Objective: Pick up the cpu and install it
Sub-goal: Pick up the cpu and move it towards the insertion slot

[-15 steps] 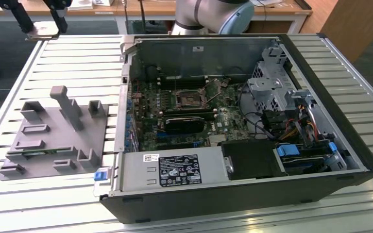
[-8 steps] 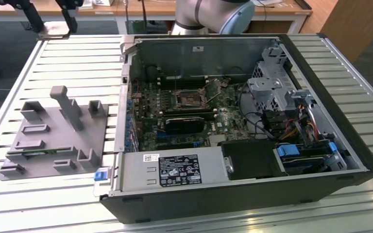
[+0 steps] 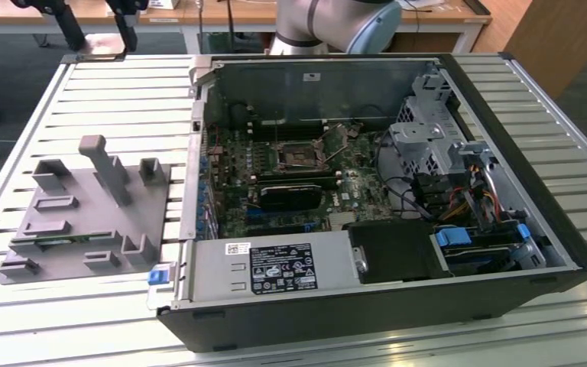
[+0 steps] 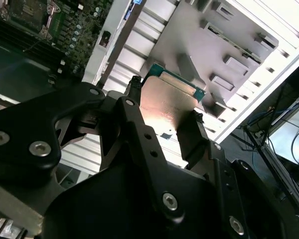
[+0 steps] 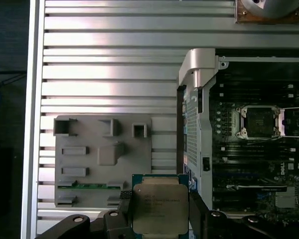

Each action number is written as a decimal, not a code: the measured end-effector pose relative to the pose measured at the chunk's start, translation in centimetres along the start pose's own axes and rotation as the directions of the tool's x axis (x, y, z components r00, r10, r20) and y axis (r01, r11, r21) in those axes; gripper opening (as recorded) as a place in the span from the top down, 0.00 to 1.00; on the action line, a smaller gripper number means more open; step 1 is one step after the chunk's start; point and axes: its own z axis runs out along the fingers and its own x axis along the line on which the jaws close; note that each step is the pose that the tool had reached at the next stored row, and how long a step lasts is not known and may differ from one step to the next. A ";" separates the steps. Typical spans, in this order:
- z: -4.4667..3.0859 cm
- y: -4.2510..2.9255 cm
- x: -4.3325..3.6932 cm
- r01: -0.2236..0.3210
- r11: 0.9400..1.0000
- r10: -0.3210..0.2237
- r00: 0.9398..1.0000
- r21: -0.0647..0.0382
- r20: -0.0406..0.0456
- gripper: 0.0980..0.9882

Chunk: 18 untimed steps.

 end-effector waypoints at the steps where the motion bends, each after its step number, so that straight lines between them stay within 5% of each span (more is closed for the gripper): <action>1: 0.00 0.01 -0.18 0.000 1.000 0.000 1.000 0.000 0.000 0.51; 18: -0.03 0.13 -3.24 0.000 1.000 0.000 1.000 0.000 0.000 0.51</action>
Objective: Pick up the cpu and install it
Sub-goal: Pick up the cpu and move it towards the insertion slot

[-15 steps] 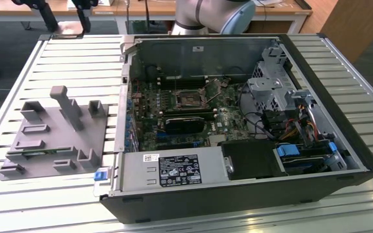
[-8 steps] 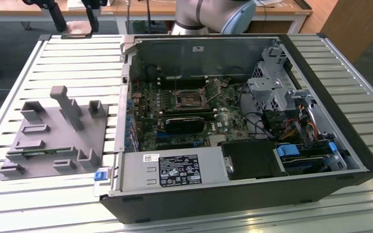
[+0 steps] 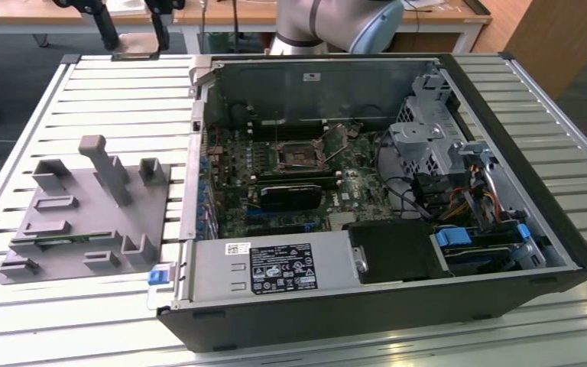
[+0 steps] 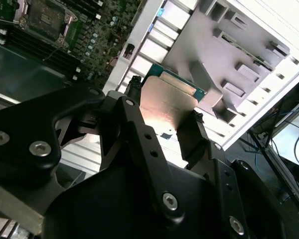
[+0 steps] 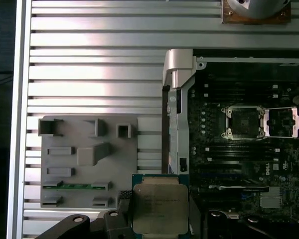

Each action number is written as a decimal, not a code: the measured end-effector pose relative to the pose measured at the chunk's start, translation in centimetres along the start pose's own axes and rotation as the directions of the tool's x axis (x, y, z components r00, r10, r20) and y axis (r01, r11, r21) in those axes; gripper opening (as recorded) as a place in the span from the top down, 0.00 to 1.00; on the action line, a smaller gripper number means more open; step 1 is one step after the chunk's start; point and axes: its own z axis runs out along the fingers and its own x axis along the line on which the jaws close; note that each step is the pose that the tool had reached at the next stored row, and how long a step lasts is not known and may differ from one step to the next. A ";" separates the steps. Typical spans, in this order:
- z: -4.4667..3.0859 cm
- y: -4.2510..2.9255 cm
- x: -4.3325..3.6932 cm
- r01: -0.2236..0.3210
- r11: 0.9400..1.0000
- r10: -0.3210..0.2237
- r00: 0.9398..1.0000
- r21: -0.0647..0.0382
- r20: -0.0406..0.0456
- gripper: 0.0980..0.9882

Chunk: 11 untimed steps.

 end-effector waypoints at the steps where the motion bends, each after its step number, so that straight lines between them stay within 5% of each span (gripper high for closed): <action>1: -0.01 0.00 -0.15 0.000 1.000 0.000 1.000 0.000 0.000 0.51; 11: -0.03 0.05 -2.24 0.000 1.000 0.000 1.000 0.000 0.000 0.51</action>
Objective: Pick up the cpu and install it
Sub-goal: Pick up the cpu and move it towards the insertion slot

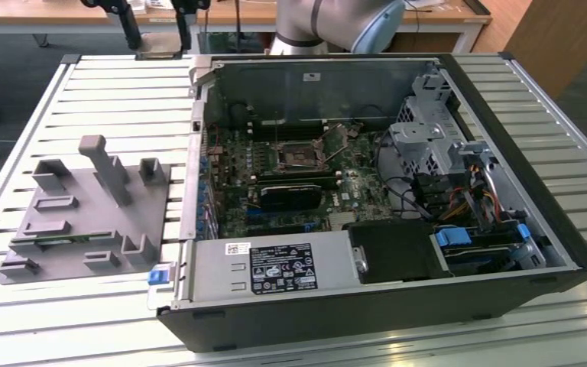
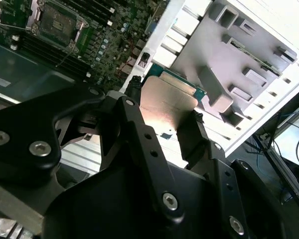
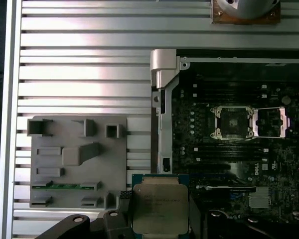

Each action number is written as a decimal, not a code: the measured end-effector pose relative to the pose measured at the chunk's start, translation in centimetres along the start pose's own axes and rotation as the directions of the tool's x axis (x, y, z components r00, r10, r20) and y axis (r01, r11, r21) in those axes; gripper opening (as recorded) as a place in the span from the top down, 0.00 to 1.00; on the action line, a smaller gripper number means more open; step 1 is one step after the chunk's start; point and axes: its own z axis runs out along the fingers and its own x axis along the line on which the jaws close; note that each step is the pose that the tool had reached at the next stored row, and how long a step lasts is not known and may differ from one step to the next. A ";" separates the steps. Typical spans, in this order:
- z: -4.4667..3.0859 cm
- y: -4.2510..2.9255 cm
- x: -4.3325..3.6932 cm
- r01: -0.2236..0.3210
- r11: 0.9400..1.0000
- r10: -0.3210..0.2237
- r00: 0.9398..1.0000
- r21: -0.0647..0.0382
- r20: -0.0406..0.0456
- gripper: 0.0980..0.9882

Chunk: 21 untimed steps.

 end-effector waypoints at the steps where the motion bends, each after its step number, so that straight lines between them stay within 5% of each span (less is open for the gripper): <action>1: 0.00 0.00 -0.17 0.000 1.000 0.000 1.000 0.000 0.000 0.51; 21: -0.04 0.04 -3.81 0.000 1.000 0.000 1.000 0.000 -0.001 0.51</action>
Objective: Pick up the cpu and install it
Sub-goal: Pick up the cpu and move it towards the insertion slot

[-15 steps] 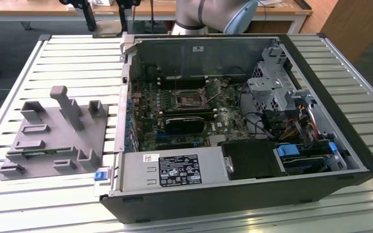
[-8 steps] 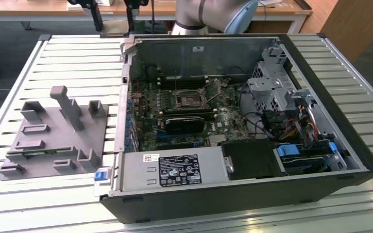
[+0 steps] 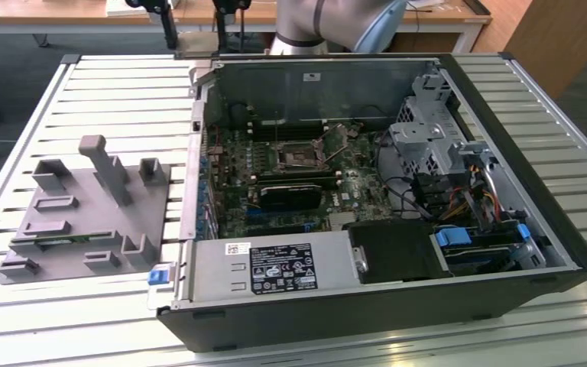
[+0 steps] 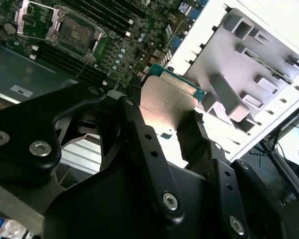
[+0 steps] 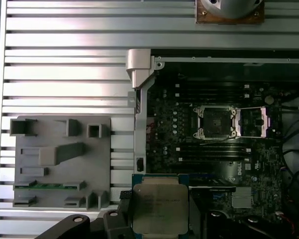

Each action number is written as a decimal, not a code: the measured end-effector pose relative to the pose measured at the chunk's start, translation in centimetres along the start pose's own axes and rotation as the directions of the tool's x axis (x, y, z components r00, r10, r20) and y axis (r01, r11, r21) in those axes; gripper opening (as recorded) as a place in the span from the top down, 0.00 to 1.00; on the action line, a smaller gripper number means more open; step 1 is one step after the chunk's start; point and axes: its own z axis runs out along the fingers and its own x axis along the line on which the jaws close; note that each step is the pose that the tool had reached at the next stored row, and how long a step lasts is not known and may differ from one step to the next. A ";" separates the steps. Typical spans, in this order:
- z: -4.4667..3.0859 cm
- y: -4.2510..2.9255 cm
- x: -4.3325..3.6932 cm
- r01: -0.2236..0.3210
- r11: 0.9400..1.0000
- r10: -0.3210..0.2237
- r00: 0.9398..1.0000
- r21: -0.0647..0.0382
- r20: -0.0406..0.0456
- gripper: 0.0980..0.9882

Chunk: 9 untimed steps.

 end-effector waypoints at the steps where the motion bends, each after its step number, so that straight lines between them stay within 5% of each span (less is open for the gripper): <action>1: 0.00 0.01 -0.32 0.000 1.000 0.000 1.000 0.000 0.000 0.51; 9: -0.01 0.09 -2.73 0.000 1.000 0.000 1.000 0.000 -0.003 0.51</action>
